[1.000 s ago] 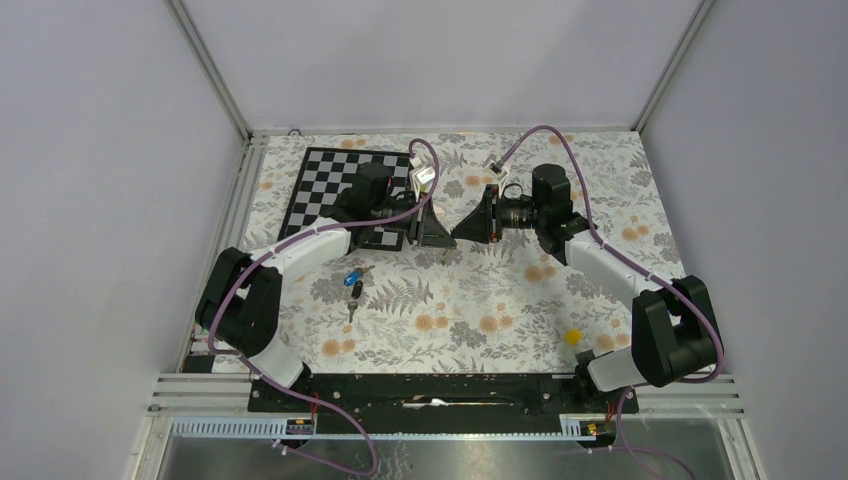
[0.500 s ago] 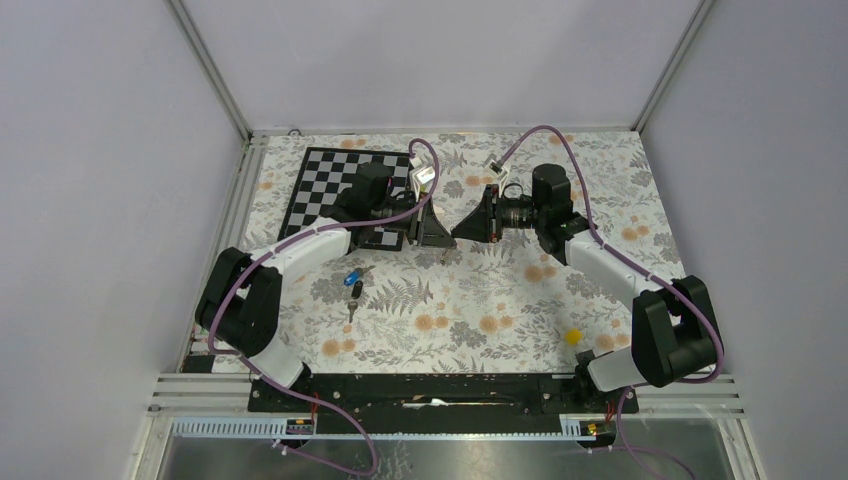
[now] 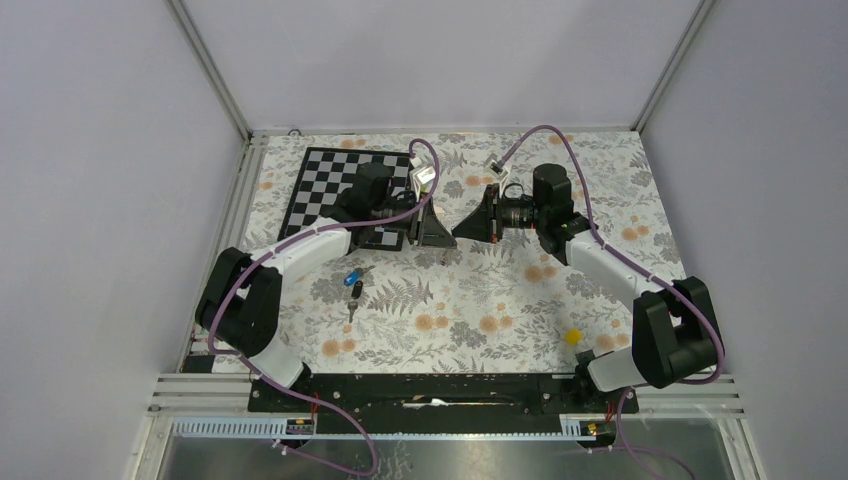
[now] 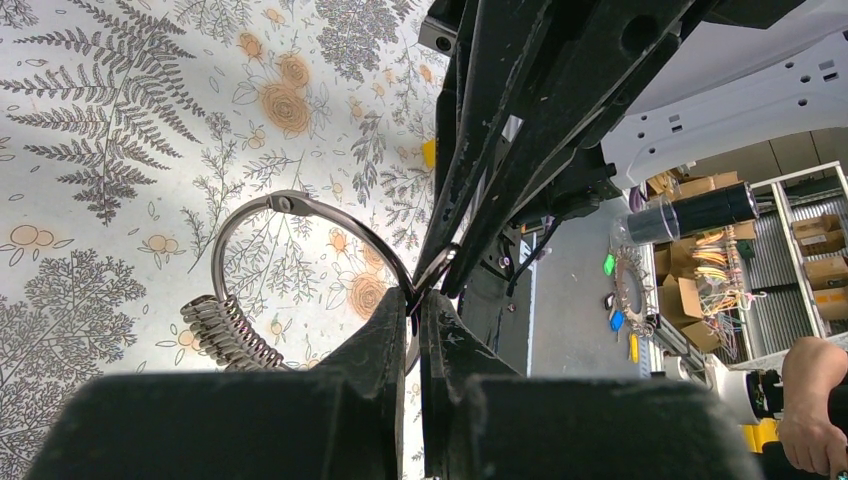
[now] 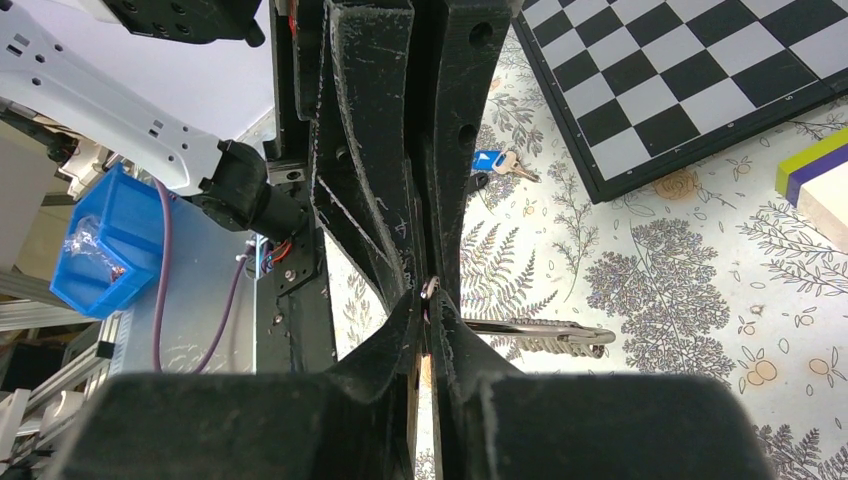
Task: Put the keys on the keyring
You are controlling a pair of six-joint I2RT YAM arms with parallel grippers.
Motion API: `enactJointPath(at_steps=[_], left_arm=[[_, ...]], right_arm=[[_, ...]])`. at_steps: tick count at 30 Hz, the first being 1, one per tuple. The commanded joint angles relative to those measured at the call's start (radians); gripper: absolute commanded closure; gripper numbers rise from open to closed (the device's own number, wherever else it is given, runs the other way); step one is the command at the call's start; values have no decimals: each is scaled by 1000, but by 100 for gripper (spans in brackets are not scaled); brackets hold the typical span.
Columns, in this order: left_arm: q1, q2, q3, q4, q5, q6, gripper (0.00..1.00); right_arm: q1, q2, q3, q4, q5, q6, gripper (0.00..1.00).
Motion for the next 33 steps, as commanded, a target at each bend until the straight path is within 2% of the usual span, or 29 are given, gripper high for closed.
enactJointPath(at_steps=[1,7,12,19,27,33], left_arm=[[-6,-27,29,21,-20,35,100],[-15,-45,24,3,-42,69,100],[-19,-48,27,-4,-51,73,100],[-22,-41,33,-14,-54,79,100],[-23,-32,37,-18,-55,79,100],[-24,-34,37,-18,-55,79,100]], right_arm=[[-12,-42,54,-18,22,-19,100],[-14,-40,57,-34,38,-35,99],[-14,-38,70,-67,61,-57,88],[-14,-37,71,-73,61,-59,81],[-14,-44,68,-76,51,-62,80],[-14,-42,65,-74,56,-64,86]])
